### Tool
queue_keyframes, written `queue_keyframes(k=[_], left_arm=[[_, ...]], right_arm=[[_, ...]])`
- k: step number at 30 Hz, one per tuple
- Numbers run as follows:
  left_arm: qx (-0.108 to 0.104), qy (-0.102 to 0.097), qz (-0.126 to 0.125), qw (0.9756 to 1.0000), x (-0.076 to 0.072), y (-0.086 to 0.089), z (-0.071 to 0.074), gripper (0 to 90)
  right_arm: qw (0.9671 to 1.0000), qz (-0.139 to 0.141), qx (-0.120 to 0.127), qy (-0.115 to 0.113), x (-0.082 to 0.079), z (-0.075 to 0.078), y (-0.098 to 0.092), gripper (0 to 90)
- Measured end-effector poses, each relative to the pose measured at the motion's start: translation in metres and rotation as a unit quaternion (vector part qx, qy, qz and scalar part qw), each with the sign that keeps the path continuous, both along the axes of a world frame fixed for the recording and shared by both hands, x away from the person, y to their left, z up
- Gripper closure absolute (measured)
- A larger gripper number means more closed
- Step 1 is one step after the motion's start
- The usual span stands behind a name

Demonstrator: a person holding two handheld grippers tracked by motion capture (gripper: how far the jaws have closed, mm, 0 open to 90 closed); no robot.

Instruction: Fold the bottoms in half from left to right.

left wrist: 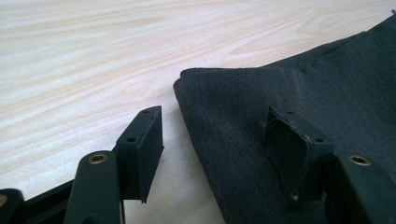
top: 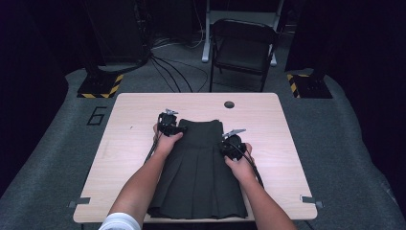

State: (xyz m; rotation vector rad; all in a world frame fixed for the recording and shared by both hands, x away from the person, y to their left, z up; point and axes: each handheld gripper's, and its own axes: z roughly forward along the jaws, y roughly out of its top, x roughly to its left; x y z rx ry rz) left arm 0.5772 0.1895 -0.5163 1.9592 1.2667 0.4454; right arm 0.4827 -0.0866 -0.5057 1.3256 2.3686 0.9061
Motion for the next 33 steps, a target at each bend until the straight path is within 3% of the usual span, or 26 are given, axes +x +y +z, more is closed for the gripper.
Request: queue_keyframes(k=[8, 12, 16, 19, 20, 21, 26, 33], left_arm=[[-0.013, 0.014, -0.001, 0.9998, 0.001, 0.001, -0.003, 39.6], [-0.016, 0.010, -0.004, 0.9998, 0.001, -0.001, -0.004, 41.2], [0.001, 0.004, -0.017, 0.9999, 0.000, -0.004, -0.003, 47.9], [0.001, 0.003, -0.020, 0.9998, -0.001, -0.006, -0.003, 55.2], [-0.003, 0.007, -0.019, 0.9998, -0.002, -0.006, -0.002, 63.5], [0.012, 0.004, -0.021, 0.9997, -0.004, -0.008, 0.000, 65.8], [0.023, -0.003, -0.019, 0.9995, -0.005, -0.011, 0.004, 78.9], [0.006, -0.011, -0.019, 0.9997, -0.007, -0.009, 0.011, 84.3]], right_arm=[[1.0000, -0.003, 0.004, 0.000, 0.000, -0.001, -0.001, 79.4], [1.0000, -0.003, 0.004, 0.003, 0.000, 0.000, -0.001, 79.4], [1.0000, -0.004, 0.005, 0.001, 0.000, -0.001, -0.001, 79.4], [1.0000, -0.004, 0.004, 0.001, 0.000, 0.000, -0.001, 79.4], [1.0000, -0.004, 0.004, 0.001, 0.000, 0.000, -0.001, 79.4], [1.0000, -0.005, 0.005, 0.000, 0.000, -0.001, -0.001, 79.4], [1.0000, -0.002, 0.003, -0.005, 0.000, -0.001, -0.001, 79.4], [0.9999, -0.004, 0.009, -0.003, 0.000, -0.001, -0.002, 79.3]])
